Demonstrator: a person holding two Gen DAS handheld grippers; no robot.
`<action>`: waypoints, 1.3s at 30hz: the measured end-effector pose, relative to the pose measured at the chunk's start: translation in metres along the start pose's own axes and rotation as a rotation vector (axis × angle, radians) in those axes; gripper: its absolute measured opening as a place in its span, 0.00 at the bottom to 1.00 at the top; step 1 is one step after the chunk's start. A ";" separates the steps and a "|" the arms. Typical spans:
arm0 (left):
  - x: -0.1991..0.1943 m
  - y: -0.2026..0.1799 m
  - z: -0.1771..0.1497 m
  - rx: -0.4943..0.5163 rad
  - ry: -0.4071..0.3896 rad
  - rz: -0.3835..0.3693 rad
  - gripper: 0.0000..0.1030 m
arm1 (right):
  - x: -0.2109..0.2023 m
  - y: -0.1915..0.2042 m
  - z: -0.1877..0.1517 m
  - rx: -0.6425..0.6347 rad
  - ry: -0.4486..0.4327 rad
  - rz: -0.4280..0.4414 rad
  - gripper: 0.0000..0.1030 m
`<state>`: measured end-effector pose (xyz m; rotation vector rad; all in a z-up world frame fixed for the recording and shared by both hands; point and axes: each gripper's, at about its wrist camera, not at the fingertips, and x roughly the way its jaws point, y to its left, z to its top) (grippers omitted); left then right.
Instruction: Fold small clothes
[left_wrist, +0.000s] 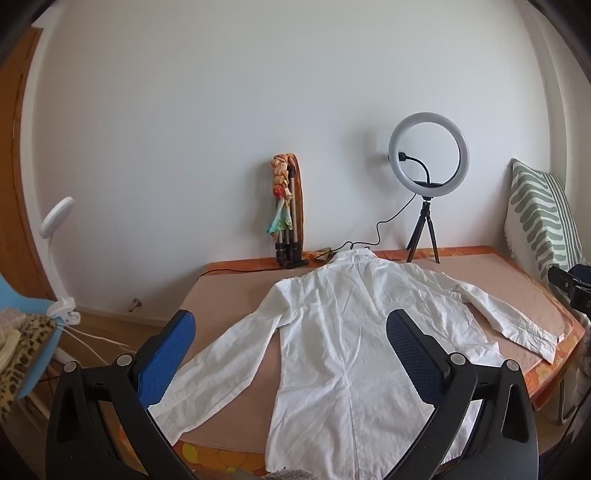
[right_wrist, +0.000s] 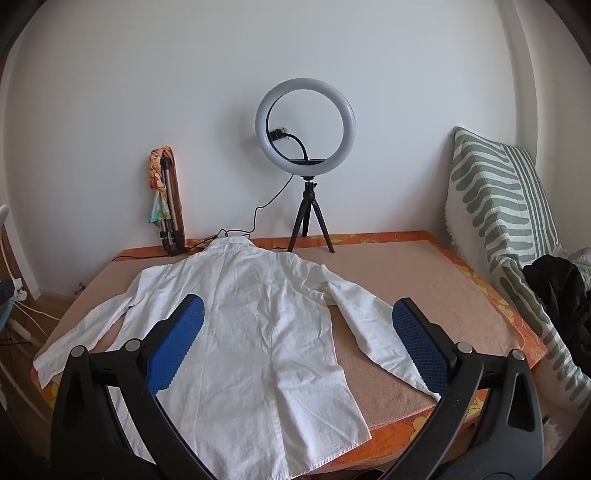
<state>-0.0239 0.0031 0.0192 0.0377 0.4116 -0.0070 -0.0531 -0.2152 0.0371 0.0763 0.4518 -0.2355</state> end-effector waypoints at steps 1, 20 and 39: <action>-0.003 -0.001 0.000 0.004 -0.005 0.003 1.00 | -0.001 0.000 0.000 0.000 0.001 -0.001 1.00; -0.007 -0.003 -0.012 0.004 0.037 0.011 1.00 | -0.011 0.000 0.003 -0.009 0.000 -0.004 1.00; -0.011 -0.002 -0.012 0.015 0.020 0.015 1.00 | -0.015 0.006 0.003 -0.021 -0.004 -0.001 1.00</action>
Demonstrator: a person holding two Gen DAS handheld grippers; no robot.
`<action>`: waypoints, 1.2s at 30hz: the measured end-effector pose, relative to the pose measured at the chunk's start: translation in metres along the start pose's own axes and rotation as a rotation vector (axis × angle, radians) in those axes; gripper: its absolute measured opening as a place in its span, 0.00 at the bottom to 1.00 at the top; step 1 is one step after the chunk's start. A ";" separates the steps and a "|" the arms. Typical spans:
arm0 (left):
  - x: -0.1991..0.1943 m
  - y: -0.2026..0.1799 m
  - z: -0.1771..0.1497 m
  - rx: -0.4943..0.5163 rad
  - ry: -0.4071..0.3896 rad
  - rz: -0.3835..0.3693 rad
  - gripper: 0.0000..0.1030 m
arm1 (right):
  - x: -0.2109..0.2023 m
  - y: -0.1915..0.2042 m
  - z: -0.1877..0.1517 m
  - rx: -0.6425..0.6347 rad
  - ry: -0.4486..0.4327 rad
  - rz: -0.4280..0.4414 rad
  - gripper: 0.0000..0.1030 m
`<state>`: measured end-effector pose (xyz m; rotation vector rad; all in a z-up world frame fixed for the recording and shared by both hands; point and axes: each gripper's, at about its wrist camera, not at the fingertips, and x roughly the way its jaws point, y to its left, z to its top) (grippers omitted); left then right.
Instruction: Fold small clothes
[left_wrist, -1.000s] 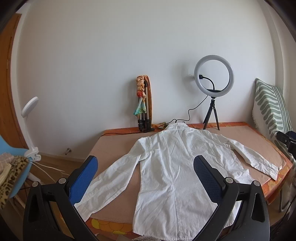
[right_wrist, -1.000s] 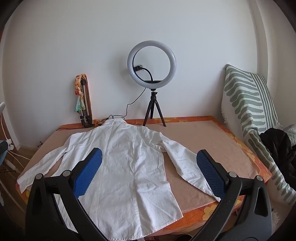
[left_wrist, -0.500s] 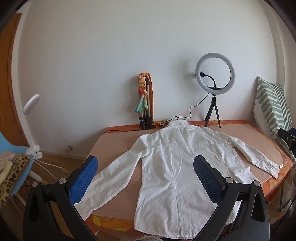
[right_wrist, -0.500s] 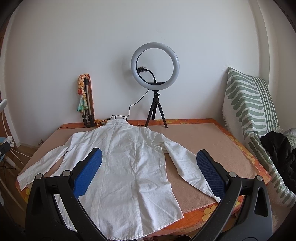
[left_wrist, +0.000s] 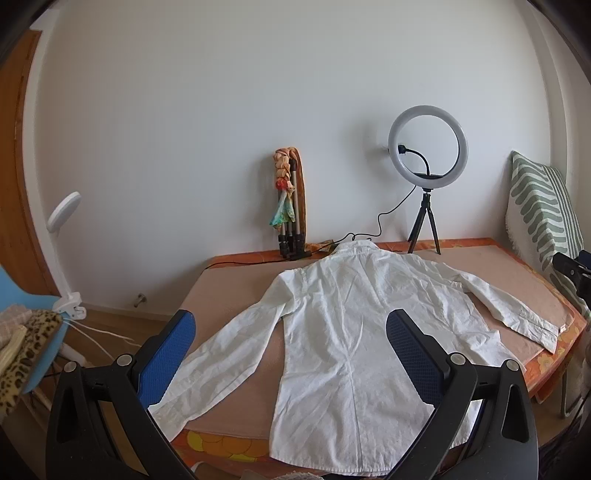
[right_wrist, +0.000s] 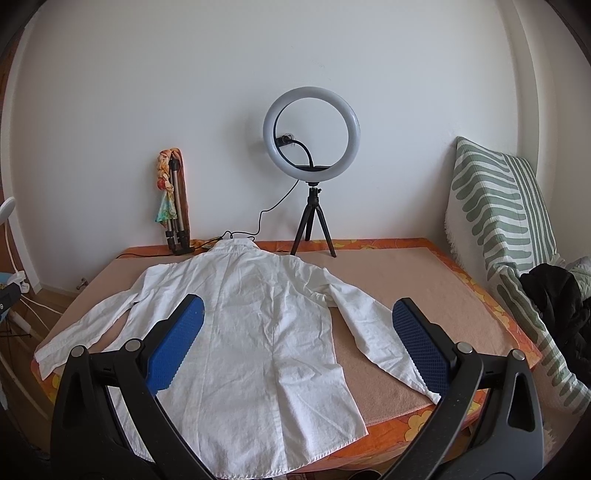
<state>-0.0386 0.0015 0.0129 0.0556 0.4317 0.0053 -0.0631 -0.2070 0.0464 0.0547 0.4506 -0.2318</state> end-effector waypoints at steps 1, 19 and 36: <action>0.000 0.001 0.000 0.001 -0.001 0.001 1.00 | -0.001 0.001 0.001 -0.001 0.002 0.000 1.00; -0.001 0.002 0.000 0.007 -0.012 0.009 1.00 | 0.000 0.010 0.005 -0.012 -0.003 -0.005 1.00; 0.010 0.017 -0.004 0.014 0.003 0.030 1.00 | 0.017 0.039 0.004 -0.051 -0.009 0.044 1.00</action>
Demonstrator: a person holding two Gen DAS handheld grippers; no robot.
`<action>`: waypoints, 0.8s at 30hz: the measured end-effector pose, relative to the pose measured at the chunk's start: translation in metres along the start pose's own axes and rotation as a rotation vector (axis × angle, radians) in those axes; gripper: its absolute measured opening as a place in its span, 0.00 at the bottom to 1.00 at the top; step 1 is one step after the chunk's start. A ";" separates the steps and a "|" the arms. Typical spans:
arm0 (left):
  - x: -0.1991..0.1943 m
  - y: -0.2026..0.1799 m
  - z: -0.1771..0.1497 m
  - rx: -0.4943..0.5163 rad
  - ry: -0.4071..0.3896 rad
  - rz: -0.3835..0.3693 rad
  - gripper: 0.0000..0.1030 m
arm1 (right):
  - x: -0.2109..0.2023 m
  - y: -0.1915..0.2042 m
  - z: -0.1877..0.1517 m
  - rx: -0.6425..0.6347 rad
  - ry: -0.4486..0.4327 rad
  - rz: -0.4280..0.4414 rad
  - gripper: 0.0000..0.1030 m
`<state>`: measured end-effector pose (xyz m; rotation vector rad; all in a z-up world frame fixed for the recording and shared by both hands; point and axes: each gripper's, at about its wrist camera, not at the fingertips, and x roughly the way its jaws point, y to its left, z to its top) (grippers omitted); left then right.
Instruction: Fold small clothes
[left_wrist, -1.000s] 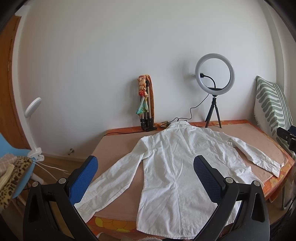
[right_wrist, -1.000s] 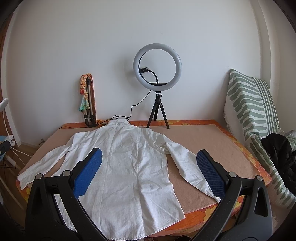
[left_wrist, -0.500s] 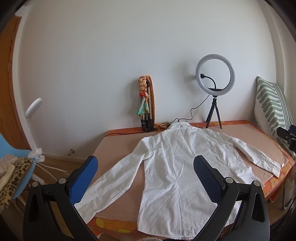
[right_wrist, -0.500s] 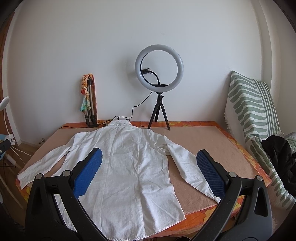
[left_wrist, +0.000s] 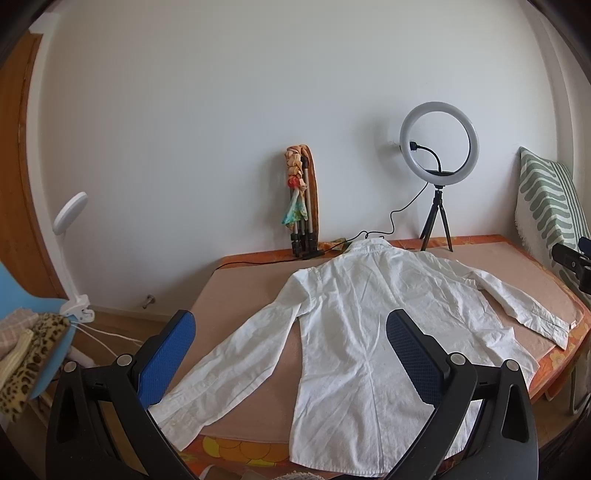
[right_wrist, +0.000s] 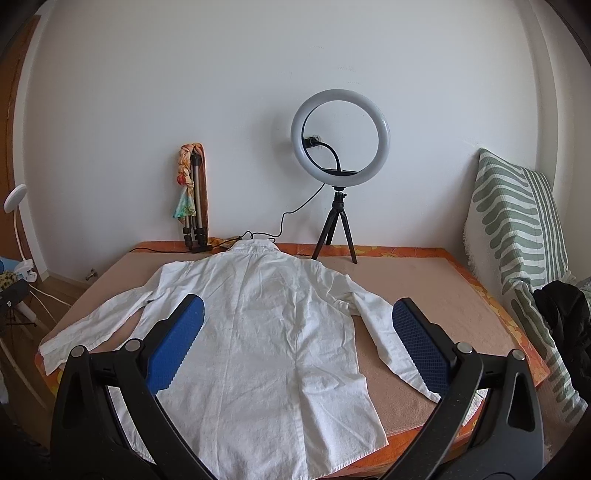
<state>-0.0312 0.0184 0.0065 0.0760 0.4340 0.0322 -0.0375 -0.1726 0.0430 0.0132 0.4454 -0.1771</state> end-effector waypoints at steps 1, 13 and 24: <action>0.001 0.002 0.000 0.000 0.001 0.001 1.00 | 0.002 0.003 0.001 -0.002 -0.001 0.003 1.00; 0.034 0.065 -0.017 0.061 0.066 0.087 0.99 | 0.044 0.068 0.019 -0.088 0.034 0.139 1.00; 0.122 0.179 -0.081 -0.039 0.398 0.045 0.65 | 0.157 0.171 0.044 -0.140 0.315 0.471 0.92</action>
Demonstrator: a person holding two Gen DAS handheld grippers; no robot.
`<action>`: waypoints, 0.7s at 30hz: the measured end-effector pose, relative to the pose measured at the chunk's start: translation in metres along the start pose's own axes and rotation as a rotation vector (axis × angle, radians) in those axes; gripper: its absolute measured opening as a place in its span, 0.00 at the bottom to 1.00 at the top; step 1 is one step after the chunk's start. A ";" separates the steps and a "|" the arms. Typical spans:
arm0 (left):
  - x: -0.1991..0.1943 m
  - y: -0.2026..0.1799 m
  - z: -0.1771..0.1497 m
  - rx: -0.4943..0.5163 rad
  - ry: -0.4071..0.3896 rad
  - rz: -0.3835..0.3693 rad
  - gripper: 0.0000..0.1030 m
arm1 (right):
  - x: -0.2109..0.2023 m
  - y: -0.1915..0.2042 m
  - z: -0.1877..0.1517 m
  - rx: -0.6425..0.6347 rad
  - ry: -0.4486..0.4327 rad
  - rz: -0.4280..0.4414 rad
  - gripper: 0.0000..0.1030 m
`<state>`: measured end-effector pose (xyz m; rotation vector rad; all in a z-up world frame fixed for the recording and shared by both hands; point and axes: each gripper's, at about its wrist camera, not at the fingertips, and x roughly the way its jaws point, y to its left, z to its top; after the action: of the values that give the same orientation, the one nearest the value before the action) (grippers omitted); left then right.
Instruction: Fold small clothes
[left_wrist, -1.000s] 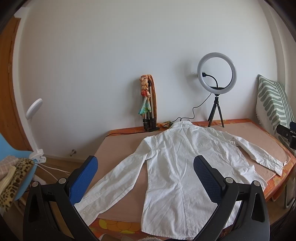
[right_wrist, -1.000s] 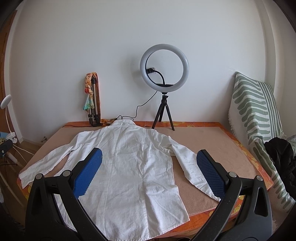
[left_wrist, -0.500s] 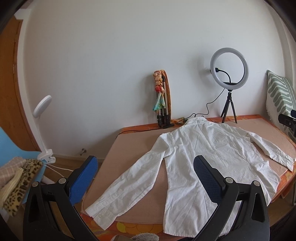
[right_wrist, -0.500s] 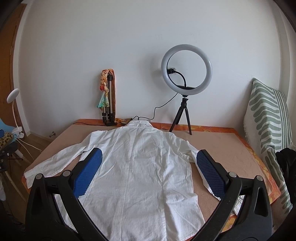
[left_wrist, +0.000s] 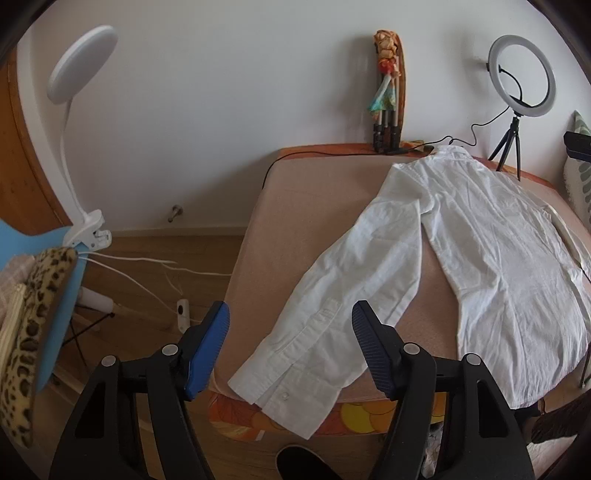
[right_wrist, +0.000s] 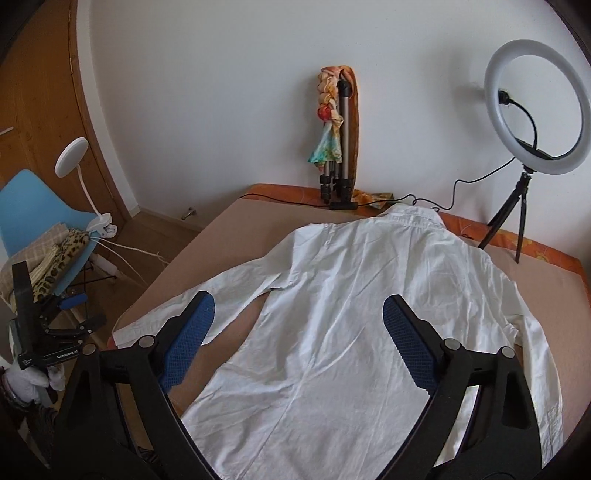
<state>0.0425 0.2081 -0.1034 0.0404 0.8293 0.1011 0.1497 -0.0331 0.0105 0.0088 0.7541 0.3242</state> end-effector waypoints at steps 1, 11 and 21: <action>0.011 0.008 -0.003 -0.002 0.033 -0.022 0.64 | 0.013 0.005 0.004 0.002 0.025 0.015 0.91; 0.080 0.045 -0.023 -0.023 0.179 -0.112 0.64 | 0.167 0.035 0.049 0.021 0.269 0.020 0.82; 0.102 0.043 -0.040 0.042 0.221 -0.145 0.37 | 0.310 0.036 0.058 0.144 0.473 0.007 0.70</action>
<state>0.0787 0.2613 -0.2022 0.0089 1.0522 -0.0499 0.3896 0.0982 -0.1500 0.0725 1.2456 0.2802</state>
